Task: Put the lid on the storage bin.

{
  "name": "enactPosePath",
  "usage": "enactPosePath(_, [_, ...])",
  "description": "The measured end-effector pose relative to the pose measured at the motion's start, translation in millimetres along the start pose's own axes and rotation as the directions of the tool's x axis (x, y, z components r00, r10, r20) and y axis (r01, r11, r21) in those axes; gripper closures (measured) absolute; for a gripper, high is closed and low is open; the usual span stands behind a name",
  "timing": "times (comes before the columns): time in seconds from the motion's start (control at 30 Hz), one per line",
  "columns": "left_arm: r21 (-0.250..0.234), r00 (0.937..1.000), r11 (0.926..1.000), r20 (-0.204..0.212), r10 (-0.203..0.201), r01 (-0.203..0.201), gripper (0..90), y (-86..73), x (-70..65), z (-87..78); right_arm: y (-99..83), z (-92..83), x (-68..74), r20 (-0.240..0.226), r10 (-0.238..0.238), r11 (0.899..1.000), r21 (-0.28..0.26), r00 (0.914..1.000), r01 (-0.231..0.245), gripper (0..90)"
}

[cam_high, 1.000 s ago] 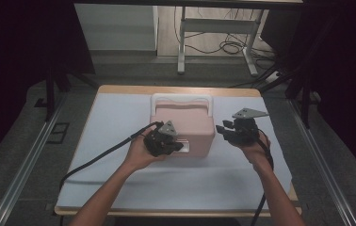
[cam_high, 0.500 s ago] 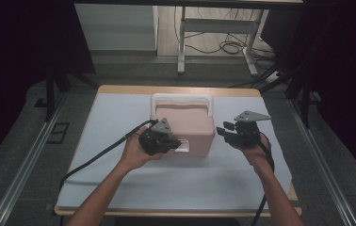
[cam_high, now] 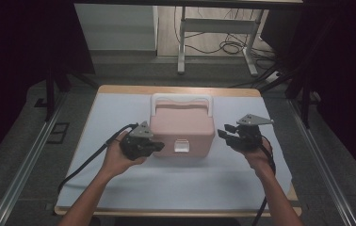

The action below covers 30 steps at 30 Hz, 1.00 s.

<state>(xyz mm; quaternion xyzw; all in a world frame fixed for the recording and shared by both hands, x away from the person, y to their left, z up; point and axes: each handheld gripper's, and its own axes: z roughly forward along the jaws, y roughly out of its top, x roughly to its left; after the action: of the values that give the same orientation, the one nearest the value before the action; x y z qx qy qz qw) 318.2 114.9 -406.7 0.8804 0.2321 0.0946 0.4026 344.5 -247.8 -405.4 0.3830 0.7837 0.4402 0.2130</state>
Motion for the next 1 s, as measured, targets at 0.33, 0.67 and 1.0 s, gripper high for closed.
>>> enactPosePath(0.33, [-0.027,0.9963,0.9967,-0.037,-0.078,0.077,89.3,-39.9,11.2,-21.0,-13.6,-2.3,-1.5,-0.013,0.008,1.000,-0.001,0.9999,-0.008,60.6])
enactPosePath(0.67, [-0.053,0.9863,0.9875,-0.065,-0.152,0.148,89.1,-70.2,18.2,-18.4,-39.2,-1.6,-6.2,-0.047,0.023,1.000,0.006,0.9986,-0.023,59.4])
enactPosePath(1.0, [-0.060,0.9679,0.9721,-0.097,-0.232,0.227,87.8,-98.8,23.2,-7.6,-75.9,2.6,-14.3,-0.053,0.062,0.997,0.038,0.9966,-0.060,58.7])
